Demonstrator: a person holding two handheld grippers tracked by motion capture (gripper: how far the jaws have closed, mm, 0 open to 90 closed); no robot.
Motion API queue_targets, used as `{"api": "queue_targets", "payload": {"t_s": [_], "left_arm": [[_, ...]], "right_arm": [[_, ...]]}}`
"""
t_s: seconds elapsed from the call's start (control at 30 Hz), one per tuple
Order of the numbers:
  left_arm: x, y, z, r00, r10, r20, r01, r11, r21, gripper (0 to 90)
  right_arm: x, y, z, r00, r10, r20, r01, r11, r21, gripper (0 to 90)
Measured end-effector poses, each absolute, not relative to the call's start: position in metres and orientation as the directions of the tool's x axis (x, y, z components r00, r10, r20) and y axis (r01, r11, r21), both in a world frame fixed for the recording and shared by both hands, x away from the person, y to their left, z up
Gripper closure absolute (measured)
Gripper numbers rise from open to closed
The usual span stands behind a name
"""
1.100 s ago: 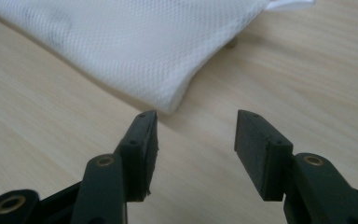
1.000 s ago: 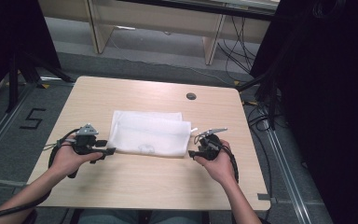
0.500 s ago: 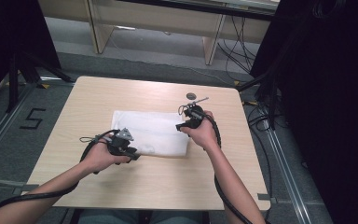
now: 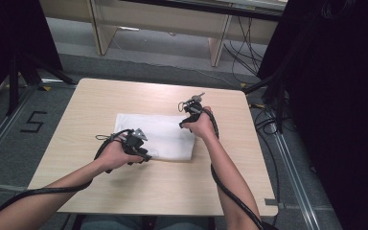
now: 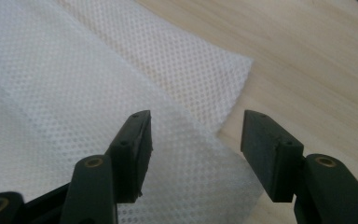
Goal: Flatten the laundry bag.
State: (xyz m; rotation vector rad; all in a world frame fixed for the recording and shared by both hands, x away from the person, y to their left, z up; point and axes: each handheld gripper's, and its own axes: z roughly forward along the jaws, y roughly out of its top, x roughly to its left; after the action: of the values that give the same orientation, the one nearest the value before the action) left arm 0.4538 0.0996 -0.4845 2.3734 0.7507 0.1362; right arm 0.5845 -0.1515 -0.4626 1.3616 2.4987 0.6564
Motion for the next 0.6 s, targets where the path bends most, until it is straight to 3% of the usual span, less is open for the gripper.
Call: {"api": "queue_targets", "payload": {"t_s": [0.23, 0.33, 0.37, 0.4, 0.47, 0.53, 0.6], "left_arm": [[0.458, 0.098, -0.49, 0.83, 0.549, -0.093, 0.481, -0.623, 0.617, 57.5], [0.46, 0.094, -0.493, 0.835, 0.543, -0.09, 0.475, -0.628, 0.617, 56.3], [0.46, 0.094, -0.493, 0.835, 0.543, -0.09, 0.475, -0.628, 0.617, 56.4], [0.46, 0.092, -0.495, 0.832, 0.547, -0.091, 0.479, -0.626, 0.615, 56.5], [0.462, 0.09, -0.496, 0.833, 0.546, -0.091, 0.479, -0.628, 0.613, 56.6], [0.463, 0.088, -0.499, 0.827, 0.555, -0.093, 0.487, -0.622, 0.613, 56.9], [0.462, 0.087, -0.499, 0.824, 0.56, -0.088, 0.487, -0.62, 0.615, 57.4]], "right_arm": [[0.586, -0.153, -0.478, -0.557, 0.831, -0.005, 0.745, 0.502, 0.439, 45.6], [0.583, -0.145, -0.482, -0.618, 0.784, -0.058, 0.693, 0.578, 0.431, 56.7], [0.583, -0.145, -0.482, -0.618, 0.784, -0.058, 0.693, 0.578, 0.431, 56.7], [0.58, -0.138, -0.48, -0.667, 0.735, -0.12, 0.642, 0.65, 0.407, 66.8], [0.578, -0.135, -0.479, -0.676, 0.724, -0.134, 0.634, 0.665, 0.394, 70.9], [0.572, -0.125, -0.479, -0.711, 0.68, -0.182, 0.594, 0.718, 0.362, 85.3], [0.572, -0.124, -0.479, -0.714, 0.675, -0.186, 0.59, 0.723, 0.359, 86.8]]}}
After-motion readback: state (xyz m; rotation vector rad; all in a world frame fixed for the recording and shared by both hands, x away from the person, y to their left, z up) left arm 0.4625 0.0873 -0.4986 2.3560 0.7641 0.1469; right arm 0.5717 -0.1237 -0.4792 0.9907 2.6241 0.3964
